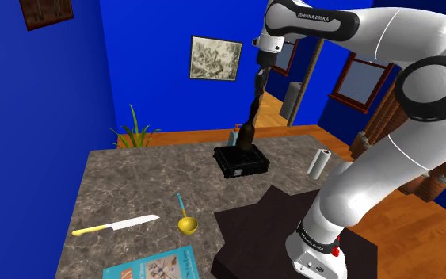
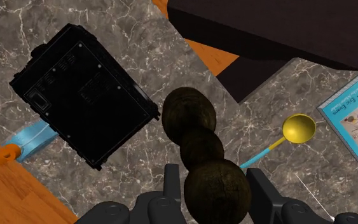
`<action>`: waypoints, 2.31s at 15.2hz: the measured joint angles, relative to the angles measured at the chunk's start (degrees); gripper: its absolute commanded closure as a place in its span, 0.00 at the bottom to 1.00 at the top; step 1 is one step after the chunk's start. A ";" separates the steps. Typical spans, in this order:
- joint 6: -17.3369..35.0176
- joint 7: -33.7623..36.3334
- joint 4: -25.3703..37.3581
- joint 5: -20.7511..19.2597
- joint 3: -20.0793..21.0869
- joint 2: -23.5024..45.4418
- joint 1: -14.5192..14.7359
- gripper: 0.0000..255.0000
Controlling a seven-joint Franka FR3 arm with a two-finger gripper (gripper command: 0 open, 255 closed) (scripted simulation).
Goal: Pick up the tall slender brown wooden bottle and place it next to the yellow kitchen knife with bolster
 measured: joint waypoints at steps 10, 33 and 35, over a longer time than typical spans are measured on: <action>7.49 10.31 0.74 3.40 6.18 8.86 4.49 1.00; 11.90 28.71 33.09 5.54 14.81 45.91 14.58 1.00; 10.21 29.69 38.86 5.48 15.08 50.00 15.29 1.00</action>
